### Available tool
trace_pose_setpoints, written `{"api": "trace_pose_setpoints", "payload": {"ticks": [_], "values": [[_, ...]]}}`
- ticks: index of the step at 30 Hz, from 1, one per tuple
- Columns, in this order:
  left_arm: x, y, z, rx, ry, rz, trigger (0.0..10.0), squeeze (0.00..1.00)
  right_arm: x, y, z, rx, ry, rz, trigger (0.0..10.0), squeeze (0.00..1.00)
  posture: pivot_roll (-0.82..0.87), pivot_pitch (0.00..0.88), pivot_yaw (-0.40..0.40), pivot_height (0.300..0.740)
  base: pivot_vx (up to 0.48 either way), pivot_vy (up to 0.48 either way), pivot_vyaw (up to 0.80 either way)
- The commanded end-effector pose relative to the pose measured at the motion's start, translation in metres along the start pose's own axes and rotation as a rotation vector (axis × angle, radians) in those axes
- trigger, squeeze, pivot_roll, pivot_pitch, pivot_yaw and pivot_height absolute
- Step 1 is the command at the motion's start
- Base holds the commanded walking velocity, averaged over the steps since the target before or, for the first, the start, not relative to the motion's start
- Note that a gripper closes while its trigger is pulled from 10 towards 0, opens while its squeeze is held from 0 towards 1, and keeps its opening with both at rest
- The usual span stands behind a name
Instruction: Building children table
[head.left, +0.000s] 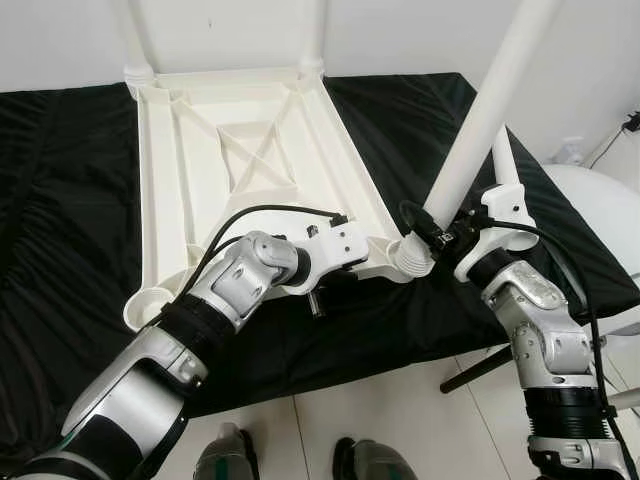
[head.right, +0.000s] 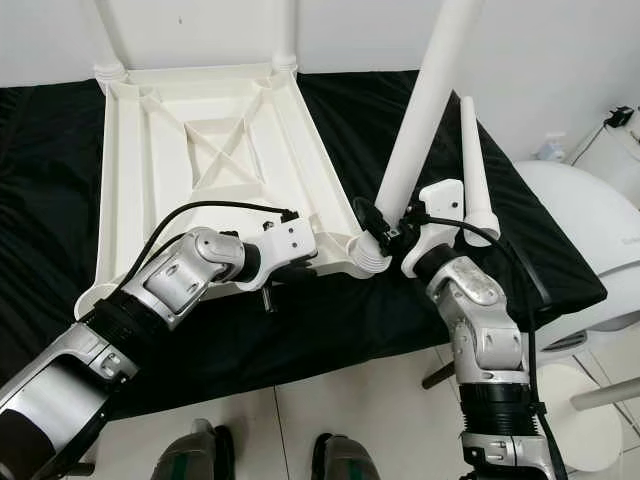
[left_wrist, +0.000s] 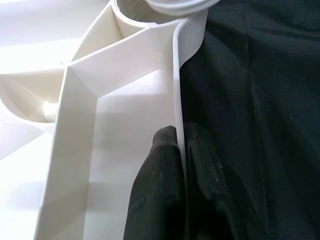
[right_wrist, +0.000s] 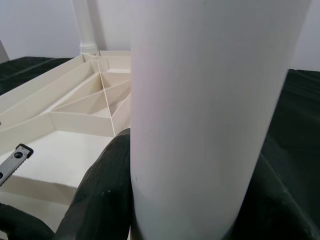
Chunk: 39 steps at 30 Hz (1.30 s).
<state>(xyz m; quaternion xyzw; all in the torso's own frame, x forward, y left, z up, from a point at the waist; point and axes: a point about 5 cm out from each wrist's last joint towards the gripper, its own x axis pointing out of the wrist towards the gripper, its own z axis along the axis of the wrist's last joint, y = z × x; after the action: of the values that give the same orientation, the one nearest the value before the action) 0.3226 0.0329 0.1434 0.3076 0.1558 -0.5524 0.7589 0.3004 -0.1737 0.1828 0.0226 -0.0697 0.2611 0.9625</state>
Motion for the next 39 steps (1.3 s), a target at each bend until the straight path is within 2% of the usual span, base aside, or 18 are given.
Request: {"api": "trace_pose_setpoints", "payload": {"ticks": [1,16,21,25,36,37,38,39], "values": [[-0.006,0.013,-0.018,-0.012,0.101,0.131,10.0,0.00,0.003,-0.002,-0.003,0.018,0.002,0.001,10.0,0.00,0.00,0.100,-0.037,0.740,0.000,0.000,0.00],[-0.006,0.012,-0.015,-0.008,0.088,0.132,10.0,0.00,0.009,-0.008,-0.006,0.003,0.004,-0.006,10.0,0.00,0.00,0.100,-0.044,0.740,0.000,0.000,0.00],[-0.006,0.014,-0.011,-0.030,0.055,0.149,10.0,0.00,0.010,-0.006,0.002,0.032,-0.068,0.004,10.0,0.00,0.00,0.102,-0.042,0.740,0.000,0.000,0.00],[-0.009,0.016,0.001,-0.060,-0.019,0.166,10.0,0.00,0.014,0.000,0.017,0.070,-0.161,0.009,10.0,0.00,0.01,0.103,-0.040,0.740,0.000,0.000,0.00],[-0.013,0.021,0.006,-0.045,-0.022,0.189,10.0,0.00,0.017,-0.003,0.035,0.088,-0.232,0.005,10.0,0.00,0.01,0.105,-0.038,0.740,0.000,0.000,0.00],[-0.013,0.021,0.007,-0.050,-0.028,0.186,10.0,0.18,0.017,-0.003,0.035,0.087,-0.234,0.007,10.0,0.00,0.01,0.106,-0.039,0.740,0.000,0.000,0.00],[-0.013,0.020,0.008,-0.065,-0.044,0.181,10.0,1.00,0.017,-0.003,0.035,0.087,-0.235,0.009,10.0,0.00,0.01,0.107,-0.039,0.740,0.000,0.000,0.00],[-0.013,0.020,0.008,-0.065,-0.044,0.181,10.0,1.00,0.017,-0.003,0.035,0.087,-0.235,0.009,10.0,0.00,0.01,0.107,-0.039,0.740,0.000,0.000,0.00]]}}
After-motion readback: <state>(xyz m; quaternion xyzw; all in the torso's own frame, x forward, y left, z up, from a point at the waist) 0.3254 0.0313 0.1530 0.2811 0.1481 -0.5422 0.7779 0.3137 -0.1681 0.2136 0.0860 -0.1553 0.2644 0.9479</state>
